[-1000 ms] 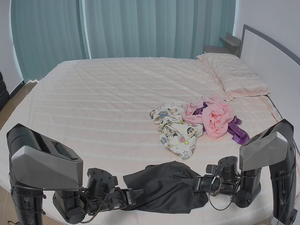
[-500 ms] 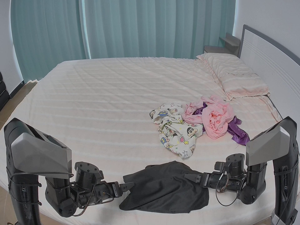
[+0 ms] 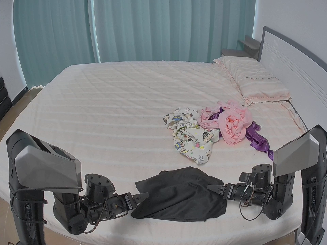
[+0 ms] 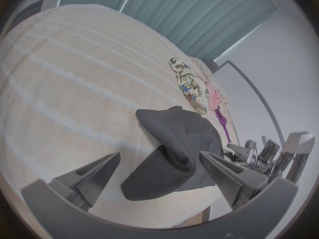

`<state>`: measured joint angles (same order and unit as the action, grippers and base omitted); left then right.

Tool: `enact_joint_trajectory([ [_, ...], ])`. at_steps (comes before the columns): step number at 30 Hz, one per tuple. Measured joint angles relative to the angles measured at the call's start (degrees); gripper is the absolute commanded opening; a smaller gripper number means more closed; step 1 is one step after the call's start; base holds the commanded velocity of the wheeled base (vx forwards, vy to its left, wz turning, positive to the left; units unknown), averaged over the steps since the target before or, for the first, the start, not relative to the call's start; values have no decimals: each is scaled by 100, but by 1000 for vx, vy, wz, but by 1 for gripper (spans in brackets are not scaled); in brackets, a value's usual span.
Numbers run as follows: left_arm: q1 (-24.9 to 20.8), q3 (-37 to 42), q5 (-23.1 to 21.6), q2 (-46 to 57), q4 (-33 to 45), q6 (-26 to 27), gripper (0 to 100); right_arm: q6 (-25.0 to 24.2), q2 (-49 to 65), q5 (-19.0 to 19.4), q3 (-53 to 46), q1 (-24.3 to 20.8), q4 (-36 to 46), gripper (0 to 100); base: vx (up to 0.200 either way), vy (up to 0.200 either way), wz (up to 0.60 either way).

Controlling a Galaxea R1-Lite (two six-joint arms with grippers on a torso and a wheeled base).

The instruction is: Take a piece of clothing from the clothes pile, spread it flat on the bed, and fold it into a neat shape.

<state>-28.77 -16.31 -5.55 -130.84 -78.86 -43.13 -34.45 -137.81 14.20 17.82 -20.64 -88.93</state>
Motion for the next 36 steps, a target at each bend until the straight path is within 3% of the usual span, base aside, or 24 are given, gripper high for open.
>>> enact_joint_trajectory([
  [12,35,-1139,702,-380,85,-488,100,-26,0,18,180,2,-2,100,0,0,0],
  [24,11,-1999,907,-744,839,-512,100,-28,0,13,249,-39,-5,100,0,0,0],
  [25,11,-2063,924,-763,868,-514,0,-26,0,9,254,-39,-5,100,0,0,0],
  [32,80,-2547,1403,-918,1002,-545,0,16,2,13,191,-5,-7,100,0,0,0],
  [36,223,-2756,1559,-981,992,-649,0,311,-13,117,0,85,-7,100,0,0,0],
])
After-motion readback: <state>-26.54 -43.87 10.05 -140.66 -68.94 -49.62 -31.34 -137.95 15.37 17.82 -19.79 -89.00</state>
